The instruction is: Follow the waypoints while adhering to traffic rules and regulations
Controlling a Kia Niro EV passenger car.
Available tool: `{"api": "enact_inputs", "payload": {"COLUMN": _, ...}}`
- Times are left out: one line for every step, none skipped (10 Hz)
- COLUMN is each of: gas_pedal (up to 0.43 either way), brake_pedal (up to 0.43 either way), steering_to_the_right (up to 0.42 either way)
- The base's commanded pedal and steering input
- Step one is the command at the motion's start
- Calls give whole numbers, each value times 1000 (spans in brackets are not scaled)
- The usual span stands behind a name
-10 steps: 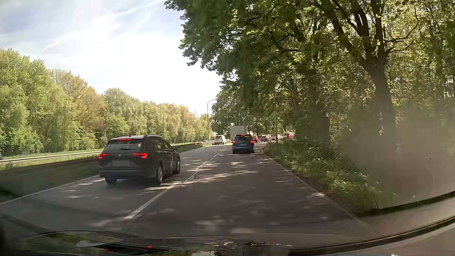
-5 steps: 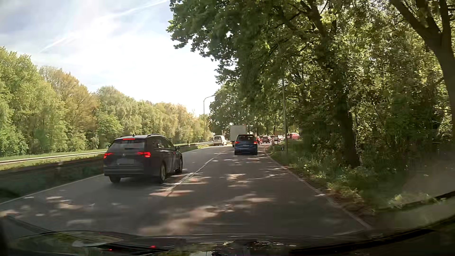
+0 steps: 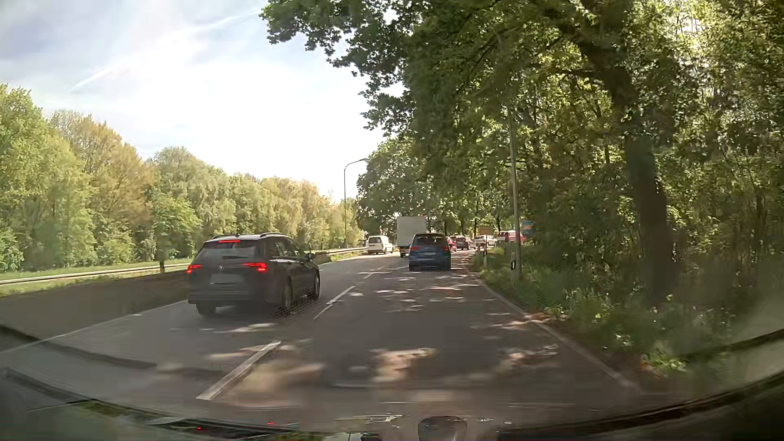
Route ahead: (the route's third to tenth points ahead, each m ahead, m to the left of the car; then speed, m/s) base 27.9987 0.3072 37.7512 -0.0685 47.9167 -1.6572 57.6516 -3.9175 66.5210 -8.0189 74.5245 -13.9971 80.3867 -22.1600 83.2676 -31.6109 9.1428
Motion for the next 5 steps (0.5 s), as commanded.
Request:
{"api": "enact_inputs", "payload": {"gas_pedal": 0, "brake_pedal": 183, "steering_to_the_right": 2}}
{"api": "enact_inputs", "payload": {"gas_pedal": 0, "brake_pedal": 171, "steering_to_the_right": 2}}
{"api": "enact_inputs", "payload": {"gas_pedal": 0, "brake_pedal": 171, "steering_to_the_right": 2}}
{"api": "enact_inputs", "payload": {"gas_pedal": 0, "brake_pedal": 171, "steering_to_the_right": 2}}
{"api": "enact_inputs", "payload": {"gas_pedal": 0, "brake_pedal": 165, "steering_to_the_right": 3}}
